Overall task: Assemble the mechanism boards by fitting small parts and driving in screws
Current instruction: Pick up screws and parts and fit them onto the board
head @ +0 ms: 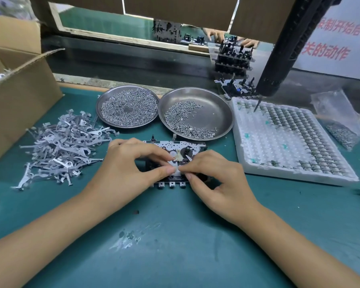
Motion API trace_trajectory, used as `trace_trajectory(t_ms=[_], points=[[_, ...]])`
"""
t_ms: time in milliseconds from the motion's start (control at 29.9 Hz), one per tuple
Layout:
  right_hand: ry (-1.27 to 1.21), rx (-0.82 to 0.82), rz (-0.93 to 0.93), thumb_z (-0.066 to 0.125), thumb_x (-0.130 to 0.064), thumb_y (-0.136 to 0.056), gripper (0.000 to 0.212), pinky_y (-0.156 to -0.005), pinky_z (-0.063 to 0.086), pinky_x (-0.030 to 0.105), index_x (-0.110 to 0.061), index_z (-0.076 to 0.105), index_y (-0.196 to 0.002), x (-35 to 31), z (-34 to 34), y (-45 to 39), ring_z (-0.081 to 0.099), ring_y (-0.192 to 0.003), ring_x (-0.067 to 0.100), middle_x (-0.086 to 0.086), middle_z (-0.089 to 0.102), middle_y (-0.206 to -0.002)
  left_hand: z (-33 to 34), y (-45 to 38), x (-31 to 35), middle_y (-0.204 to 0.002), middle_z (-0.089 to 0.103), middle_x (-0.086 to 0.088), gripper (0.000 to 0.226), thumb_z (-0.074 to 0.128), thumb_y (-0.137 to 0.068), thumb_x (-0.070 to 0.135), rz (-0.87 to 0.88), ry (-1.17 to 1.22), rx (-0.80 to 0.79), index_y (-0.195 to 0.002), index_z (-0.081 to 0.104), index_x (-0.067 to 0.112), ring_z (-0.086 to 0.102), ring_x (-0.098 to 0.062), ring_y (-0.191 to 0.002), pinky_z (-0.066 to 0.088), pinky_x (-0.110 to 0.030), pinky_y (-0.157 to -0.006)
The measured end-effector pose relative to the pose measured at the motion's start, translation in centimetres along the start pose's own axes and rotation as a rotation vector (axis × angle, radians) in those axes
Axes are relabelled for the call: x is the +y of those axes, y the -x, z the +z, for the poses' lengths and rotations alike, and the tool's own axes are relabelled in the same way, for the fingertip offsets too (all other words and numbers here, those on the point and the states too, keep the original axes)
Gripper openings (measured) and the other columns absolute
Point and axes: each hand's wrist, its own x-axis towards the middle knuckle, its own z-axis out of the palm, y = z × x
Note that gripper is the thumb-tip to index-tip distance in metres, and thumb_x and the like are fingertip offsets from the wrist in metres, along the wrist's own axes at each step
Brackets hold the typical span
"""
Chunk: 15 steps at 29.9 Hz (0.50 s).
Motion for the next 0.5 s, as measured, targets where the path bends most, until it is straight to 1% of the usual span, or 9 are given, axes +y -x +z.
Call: trace_trajectory(t_ms=[67,100,134,200,234,301,401,501], points=[[0.02,-0.008,-0.013,0.067,0.0,-0.079,0.017,-0.077,0.048,0.028,-0.008,0.074,-0.092,-0.05,-0.03,-0.01,0.058,-0.081,0.017,-0.003,0.069,-0.082,-0.02,-0.04,0.01,-0.076,0.068,0.029,0.018,0.082,-0.065,0.043,-0.012,0.024,-0.005,-0.076,0.069,0.041,0.063,0.004,-0.08,0.042,-0.049,-0.094],[0.031,-0.013,-0.017,0.069,-0.001,-0.078,0.017,-0.077,0.048,0.027,-0.009,0.074,-0.093,-0.04,-0.04,-0.03,0.058,-0.081,0.016,-0.004,0.069,-0.083,0.01,-0.04,-0.05,-0.076,0.068,0.028,0.018,0.083,-0.066,0.039,-0.019,0.036,-0.015,-0.077,0.069,0.039,0.063,0.004,-0.079,0.044,-0.046,-0.093],[0.045,-0.019,-0.021,0.071,-0.002,-0.078,0.018,-0.078,0.048,0.026,-0.01,0.074,-0.093,-0.02,-0.02,-0.04,0.058,-0.082,0.016,-0.005,0.068,-0.084,0.04,-0.01,-0.13,-0.077,0.069,0.026,0.019,0.084,-0.067,0.032,-0.023,0.048,-0.026,-0.078,0.07,0.038,0.064,0.004,-0.079,0.046,-0.041,-0.092],[0.087,-0.021,-0.037,0.073,-0.004,-0.079,0.016,-0.079,0.047,0.023,-0.008,0.073,-0.095,0.06,0.13,0.05,0.058,-0.083,0.016,-0.002,0.067,-0.086,0.09,0.0,-0.35,-0.078,0.07,0.02,0.022,0.082,-0.069,0.019,-0.032,0.081,-0.046,-0.081,0.072,0.034,0.065,0.002,-0.078,0.051,-0.025,-0.084],[0.11,-0.009,-0.036,0.072,-0.006,-0.08,0.014,-0.078,0.047,0.022,-0.007,0.074,-0.094,0.09,0.24,0.11,0.059,-0.082,0.017,0.0,0.067,-0.087,0.09,-0.01,-0.45,-0.077,0.071,0.018,0.022,0.081,-0.07,0.016,-0.043,0.095,-0.055,-0.082,0.072,0.032,0.066,0.001,-0.077,0.05,-0.019,-0.081],[0.138,0.024,-0.006,0.071,-0.008,-0.08,0.01,-0.075,0.047,0.02,-0.005,0.074,-0.089,0.03,0.42,0.23,0.06,-0.08,0.019,0.005,0.065,-0.087,0.07,0.0,-0.57,-0.074,0.072,0.016,0.022,0.08,-0.071,0.015,-0.071,0.119,-0.071,-0.084,0.072,0.031,0.066,0.002,-0.077,0.048,-0.011,-0.077],[0.199,0.02,-0.001,0.068,-0.007,-0.082,0.007,-0.075,0.047,0.023,-0.001,0.072,-0.083,-0.14,0.52,0.36,0.06,-0.08,0.022,0.007,0.064,-0.087,0.14,0.03,-0.62,-0.072,0.072,0.016,0.022,0.08,-0.072,0.017,-0.105,0.137,-0.086,-0.085,0.071,0.032,0.067,0.003,-0.074,0.046,-0.008,-0.075],[0.278,-0.015,-0.035,0.064,-0.003,-0.084,0.007,-0.077,0.047,0.031,0.002,0.068,-0.083,-0.39,0.66,0.4,0.06,-0.082,0.027,0.01,0.064,-0.088,0.24,0.08,-0.62,-0.071,0.072,0.014,0.022,0.08,-0.073,0.017,-0.134,0.167,-0.089,-0.084,0.071,0.034,0.069,-0.004,-0.071,0.051,-0.012,-0.07]])
